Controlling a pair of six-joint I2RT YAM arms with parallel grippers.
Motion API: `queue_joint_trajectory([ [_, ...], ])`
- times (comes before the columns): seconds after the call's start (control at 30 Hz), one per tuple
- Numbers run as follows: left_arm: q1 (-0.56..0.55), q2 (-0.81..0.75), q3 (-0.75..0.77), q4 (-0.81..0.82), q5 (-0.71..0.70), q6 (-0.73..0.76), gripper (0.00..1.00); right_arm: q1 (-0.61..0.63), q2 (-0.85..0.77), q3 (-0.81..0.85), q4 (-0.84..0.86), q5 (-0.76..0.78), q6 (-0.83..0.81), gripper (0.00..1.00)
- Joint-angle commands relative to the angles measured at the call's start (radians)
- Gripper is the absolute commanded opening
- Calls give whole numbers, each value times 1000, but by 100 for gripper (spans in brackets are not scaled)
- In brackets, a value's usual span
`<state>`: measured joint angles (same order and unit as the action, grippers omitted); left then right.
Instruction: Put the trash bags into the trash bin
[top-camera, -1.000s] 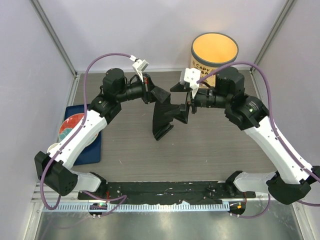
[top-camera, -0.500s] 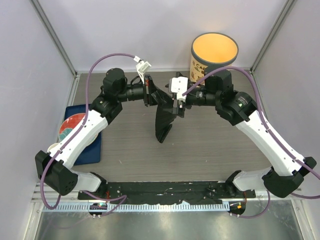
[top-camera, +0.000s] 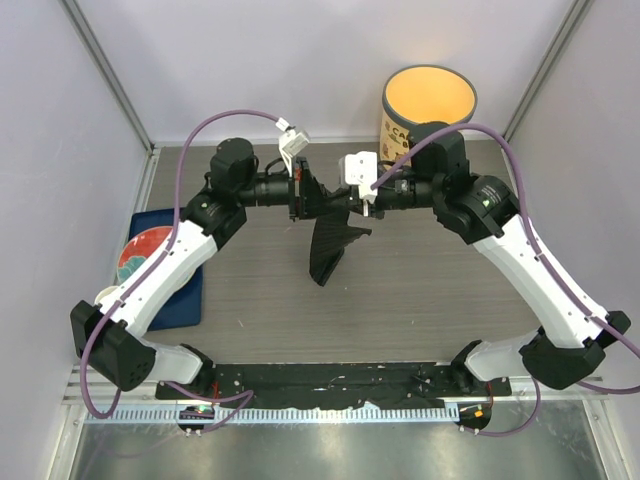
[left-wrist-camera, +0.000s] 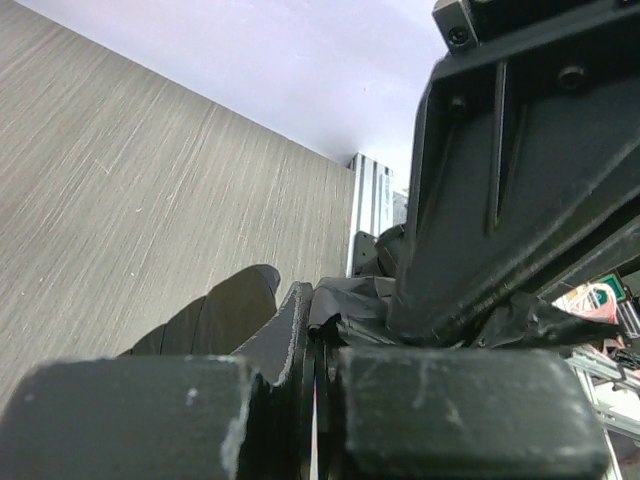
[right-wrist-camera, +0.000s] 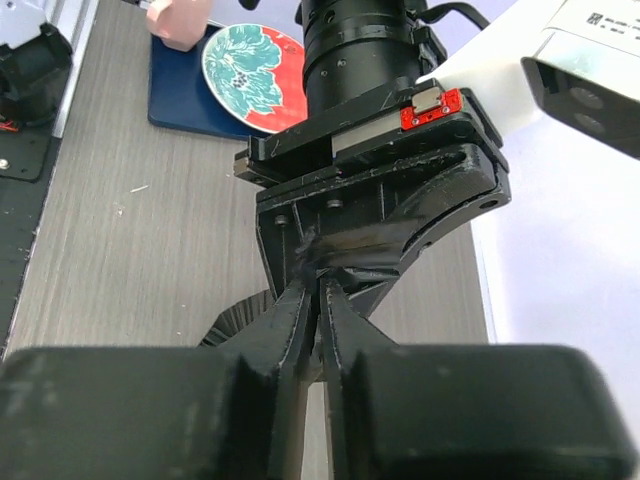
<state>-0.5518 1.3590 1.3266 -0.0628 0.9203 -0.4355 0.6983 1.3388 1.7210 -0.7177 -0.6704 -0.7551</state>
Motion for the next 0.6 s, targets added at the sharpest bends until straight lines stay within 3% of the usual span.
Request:
queue_joint_trajectory([
  [0.0, -8, -24, 29, -5, 31, 40, 0, 4, 8, 46, -14, -24, 48, 1],
  [0.13, -8, -66, -7, -29, 0, 83, 1, 3, -41, -1, 108, 78, 184, 1],
  [0.27, -8, -142, -73, 18, -18, 145, 13, -3, -107, -144, 320, 294, 412, 1],
  [0.33, -11, -161, -78, 17, -6, 175, 11, -11, -113, -161, 360, 356, 465, 1],
  [0.43, -23, -161, -55, 15, 21, 208, 0, -13, -121, -185, 405, 419, 580, 1],
  [0.57, -66, -163, 3, -81, 13, 326, 0, -40, -118, -204, 435, 450, 674, 1],
])
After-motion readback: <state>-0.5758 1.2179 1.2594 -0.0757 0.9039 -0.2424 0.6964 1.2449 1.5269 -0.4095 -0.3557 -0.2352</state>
